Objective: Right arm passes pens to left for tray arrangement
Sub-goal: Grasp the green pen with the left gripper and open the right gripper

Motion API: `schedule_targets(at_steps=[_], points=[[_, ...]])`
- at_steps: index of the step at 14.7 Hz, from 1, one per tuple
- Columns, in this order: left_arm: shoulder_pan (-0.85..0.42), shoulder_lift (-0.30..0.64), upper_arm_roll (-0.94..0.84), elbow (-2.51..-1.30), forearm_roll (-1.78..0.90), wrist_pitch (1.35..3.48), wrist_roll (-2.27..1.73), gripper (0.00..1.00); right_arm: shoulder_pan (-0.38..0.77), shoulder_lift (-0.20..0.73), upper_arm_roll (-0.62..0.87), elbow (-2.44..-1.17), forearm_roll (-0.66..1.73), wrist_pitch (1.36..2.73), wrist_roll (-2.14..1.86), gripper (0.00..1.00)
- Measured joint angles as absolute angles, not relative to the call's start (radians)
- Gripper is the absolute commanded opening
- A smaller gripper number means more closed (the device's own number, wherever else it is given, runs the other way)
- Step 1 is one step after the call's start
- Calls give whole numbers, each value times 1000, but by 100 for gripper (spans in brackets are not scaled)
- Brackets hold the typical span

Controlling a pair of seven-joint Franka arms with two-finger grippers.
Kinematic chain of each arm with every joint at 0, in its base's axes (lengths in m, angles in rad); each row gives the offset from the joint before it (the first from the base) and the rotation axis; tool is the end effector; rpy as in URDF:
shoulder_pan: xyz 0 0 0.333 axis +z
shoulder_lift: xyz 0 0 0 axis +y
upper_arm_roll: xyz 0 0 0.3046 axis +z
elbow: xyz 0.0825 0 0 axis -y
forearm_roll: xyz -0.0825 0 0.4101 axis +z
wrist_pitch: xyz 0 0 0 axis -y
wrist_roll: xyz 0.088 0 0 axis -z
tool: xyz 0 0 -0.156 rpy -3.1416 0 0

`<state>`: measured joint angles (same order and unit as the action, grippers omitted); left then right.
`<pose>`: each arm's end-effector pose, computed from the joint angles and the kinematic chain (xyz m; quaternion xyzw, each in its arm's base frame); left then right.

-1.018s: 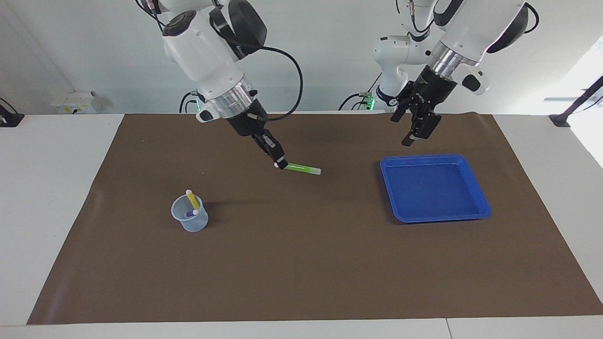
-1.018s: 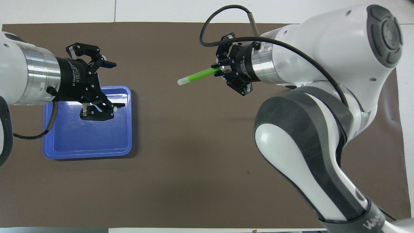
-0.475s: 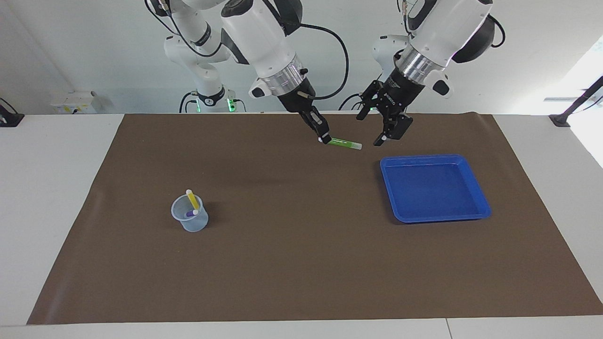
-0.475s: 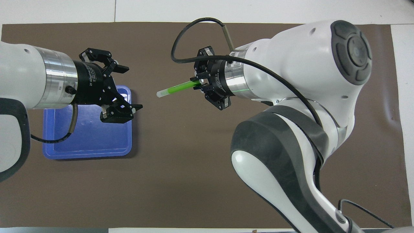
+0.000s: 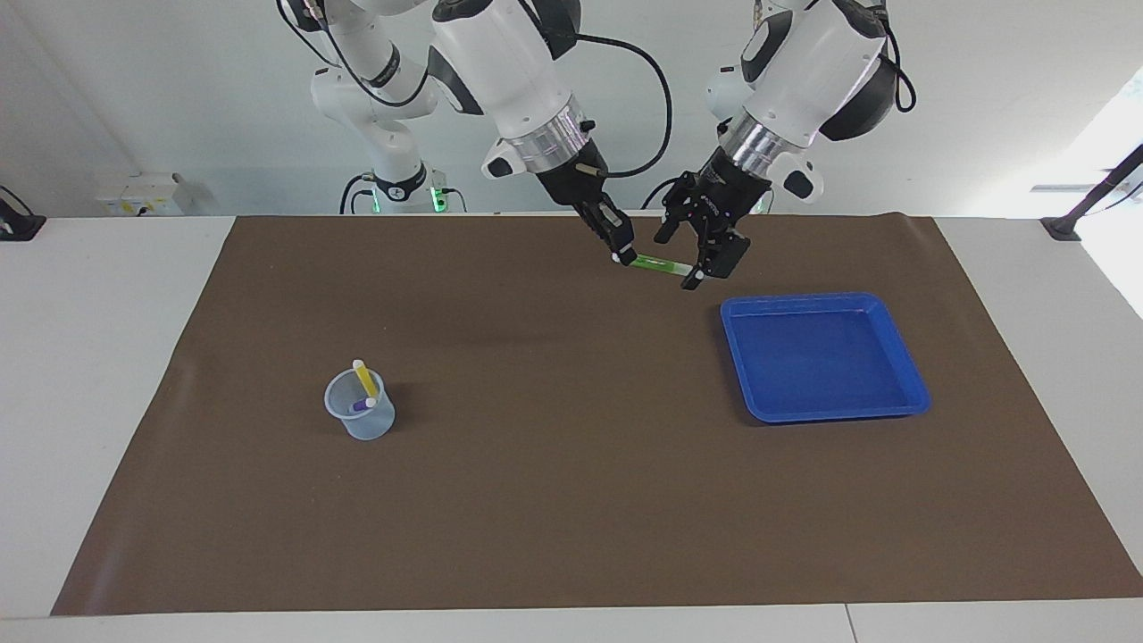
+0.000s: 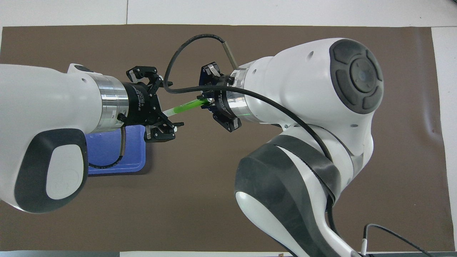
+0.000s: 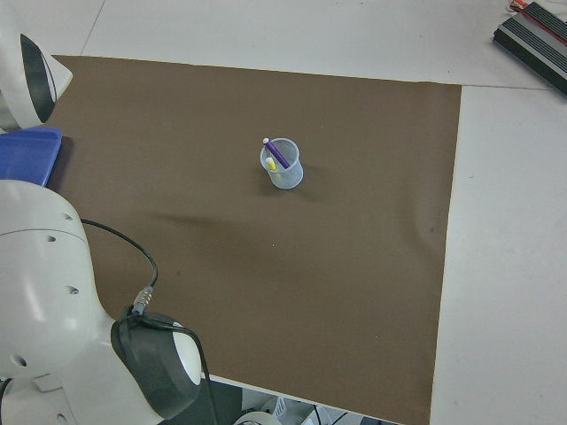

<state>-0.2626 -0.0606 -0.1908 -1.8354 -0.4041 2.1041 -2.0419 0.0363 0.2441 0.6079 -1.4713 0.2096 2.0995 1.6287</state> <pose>0.5389 -0.3040 0.5266 0.6270 0.7404 -0.1212 0.2098 0.5748 0.4050 0.5520 -0.8228 0.5022 0.0618 0.2589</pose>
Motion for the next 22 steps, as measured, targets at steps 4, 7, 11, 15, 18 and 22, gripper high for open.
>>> schedule_targets(at_steps=[4,7,11,15,18,22], points=[[-263,-64,-191,-1855,-404,2133,-2039,100,36,244,609,-1469,202,2100,1629,0],[-263,-64,-191,-1860,-404,2146,-2037,82,36,244,609,-1469,199,2100,1629,0],[-264,-65,-191,-1862,-404,2147,-2033,62,36,244,611,-1469,186,2100,1629,0],[-267,-67,-192,-1862,-404,2147,-2031,53,36,244,612,-1469,179,2100,1629,0],[-272,-67,-193,-1863,-405,2147,-2030,37,36,244,612,-1469,177,2100,1629,0],[-274,-67,-193,-1864,-405,2147,-2030,0,36,244,612,-1468,176,2102,1629,0]])
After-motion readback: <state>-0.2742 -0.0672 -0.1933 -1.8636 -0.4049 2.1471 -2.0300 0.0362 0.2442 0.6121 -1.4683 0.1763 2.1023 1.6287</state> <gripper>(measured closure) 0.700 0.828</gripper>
